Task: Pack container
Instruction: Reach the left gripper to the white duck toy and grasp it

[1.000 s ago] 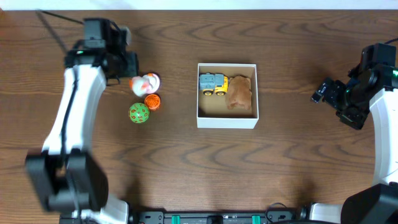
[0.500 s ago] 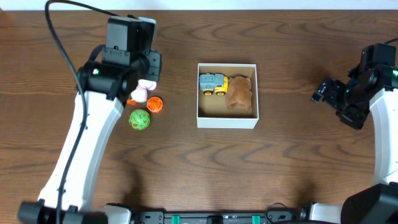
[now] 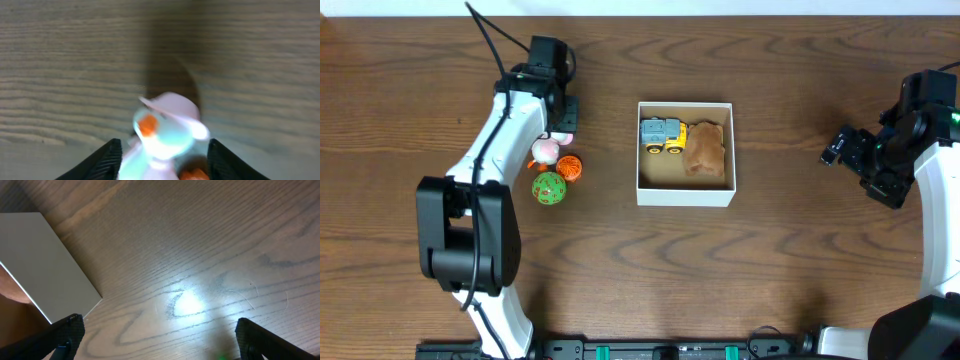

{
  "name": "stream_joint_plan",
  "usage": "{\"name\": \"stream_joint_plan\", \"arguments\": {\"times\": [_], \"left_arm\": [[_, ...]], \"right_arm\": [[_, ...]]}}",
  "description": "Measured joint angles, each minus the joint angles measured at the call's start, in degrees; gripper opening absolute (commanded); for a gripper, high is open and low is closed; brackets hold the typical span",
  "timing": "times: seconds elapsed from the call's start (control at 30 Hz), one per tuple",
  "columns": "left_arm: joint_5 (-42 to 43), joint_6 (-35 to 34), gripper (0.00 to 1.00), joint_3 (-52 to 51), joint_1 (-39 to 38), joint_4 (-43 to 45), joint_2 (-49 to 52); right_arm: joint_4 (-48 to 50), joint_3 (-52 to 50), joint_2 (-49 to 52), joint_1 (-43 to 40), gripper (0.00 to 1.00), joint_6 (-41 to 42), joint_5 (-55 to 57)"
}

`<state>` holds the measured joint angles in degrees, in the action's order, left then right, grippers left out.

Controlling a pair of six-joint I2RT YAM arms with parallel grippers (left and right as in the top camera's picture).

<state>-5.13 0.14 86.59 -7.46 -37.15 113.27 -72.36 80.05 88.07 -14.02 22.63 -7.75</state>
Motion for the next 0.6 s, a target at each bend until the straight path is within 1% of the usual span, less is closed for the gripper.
{"name": "stream_joint_plan", "arguments": {"times": [0.17,0.37,0.43,0.47,0.5,0.53,0.6], "left_arm": [[1.3,0.1,0.59,0.0,2.3,1.5,3.5],[4.1,0.3,0.58,0.0,2.4,2.0,6.3],[5.0,0.3,0.51,0.0,2.3,2.1,6.4],[5.2,0.3,0.45,0.0,2.3,2.1,6.5],[5.3,0.4,0.38,0.0,2.3,2.1,6.5],[5.5,0.5,0.27,0.0,2.3,2.1,6.6],[5.9,0.8,0.11,0.0,2.3,2.1,6.6]], "right_arm": [[0.0,0.0,0.0,0.0,0.99,0.0,0.0],[-0.1,0.0,0.0,0.0,0.99,0.0,0.0],[-0.1,0.0,0.0,0.0,0.99,0.0,0.0],[-0.1,0.0,0.0,0.0,0.99,0.0,0.0],[-0.2,0.0,0.0,0.0,0.99,0.0,0.0],[-0.3,0.0,0.0,0.0,0.99,0.0,0.0],[-0.3,0.0,0.0,0.0,0.99,0.0,0.0]]}}
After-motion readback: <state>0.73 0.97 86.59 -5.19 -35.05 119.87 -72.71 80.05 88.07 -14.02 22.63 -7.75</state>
